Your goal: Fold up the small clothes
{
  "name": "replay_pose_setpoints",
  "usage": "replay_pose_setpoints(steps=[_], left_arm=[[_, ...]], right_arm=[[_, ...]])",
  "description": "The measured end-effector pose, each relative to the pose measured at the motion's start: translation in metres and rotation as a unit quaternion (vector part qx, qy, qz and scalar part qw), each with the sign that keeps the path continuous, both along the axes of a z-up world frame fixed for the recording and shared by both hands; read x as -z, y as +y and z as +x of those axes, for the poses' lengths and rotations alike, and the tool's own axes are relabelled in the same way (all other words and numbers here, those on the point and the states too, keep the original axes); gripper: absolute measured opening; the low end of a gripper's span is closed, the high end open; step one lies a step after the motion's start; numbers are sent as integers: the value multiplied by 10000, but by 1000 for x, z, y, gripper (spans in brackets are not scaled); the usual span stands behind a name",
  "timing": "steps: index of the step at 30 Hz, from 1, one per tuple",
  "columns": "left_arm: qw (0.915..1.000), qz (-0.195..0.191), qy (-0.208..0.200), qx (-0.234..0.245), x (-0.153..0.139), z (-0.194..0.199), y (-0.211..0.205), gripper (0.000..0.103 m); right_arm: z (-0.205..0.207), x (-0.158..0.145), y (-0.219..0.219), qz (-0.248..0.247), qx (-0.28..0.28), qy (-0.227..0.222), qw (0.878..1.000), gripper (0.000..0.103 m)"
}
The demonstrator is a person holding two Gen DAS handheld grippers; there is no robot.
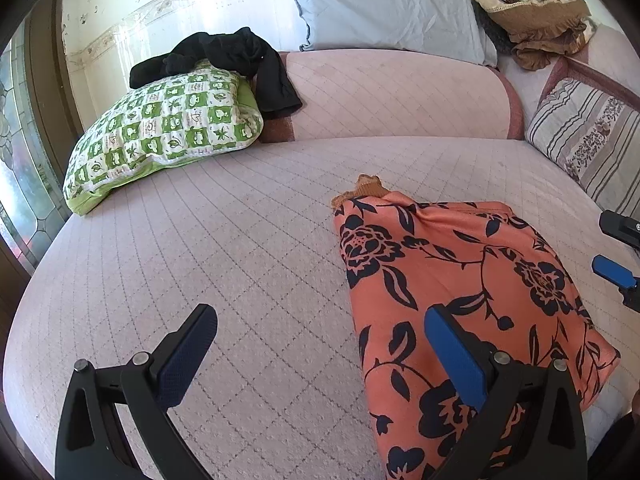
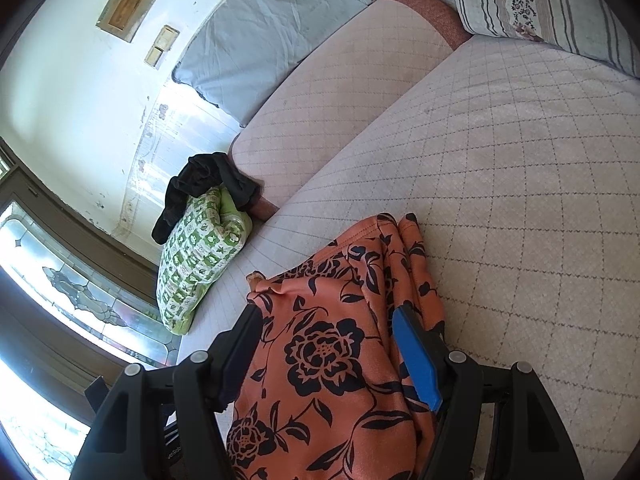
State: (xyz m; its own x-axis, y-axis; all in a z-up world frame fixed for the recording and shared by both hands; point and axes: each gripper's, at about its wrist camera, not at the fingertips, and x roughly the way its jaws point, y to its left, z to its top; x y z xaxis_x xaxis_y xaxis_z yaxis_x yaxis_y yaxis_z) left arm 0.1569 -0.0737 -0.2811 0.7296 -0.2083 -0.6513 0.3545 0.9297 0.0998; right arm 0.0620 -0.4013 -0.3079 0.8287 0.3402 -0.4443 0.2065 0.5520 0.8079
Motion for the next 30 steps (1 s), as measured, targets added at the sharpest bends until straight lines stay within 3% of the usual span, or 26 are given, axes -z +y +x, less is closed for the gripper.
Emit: replay_pose_setpoints(steps=[20,22,25,27,30], left_arm=[[9999,-9,126,36,3,1,-4,103],[9996,35,271,52,11,3,-8,103],[9955,183,913,167,35,10,-20,103],[9966,66,819,94,37,9,-20,103],[9971,310,670,195,28,8,-26,103]], right_arm=[[3,-9,18,-334,-357,-161,9987,68],[9,-2,20,-287,-471,64,9985,68],[29,33,32,-126,-993,1095,9889,67],[29,30,35,-316,-925,1046,9897,64],[28,26,34,-367,-890,985,9905,64]])
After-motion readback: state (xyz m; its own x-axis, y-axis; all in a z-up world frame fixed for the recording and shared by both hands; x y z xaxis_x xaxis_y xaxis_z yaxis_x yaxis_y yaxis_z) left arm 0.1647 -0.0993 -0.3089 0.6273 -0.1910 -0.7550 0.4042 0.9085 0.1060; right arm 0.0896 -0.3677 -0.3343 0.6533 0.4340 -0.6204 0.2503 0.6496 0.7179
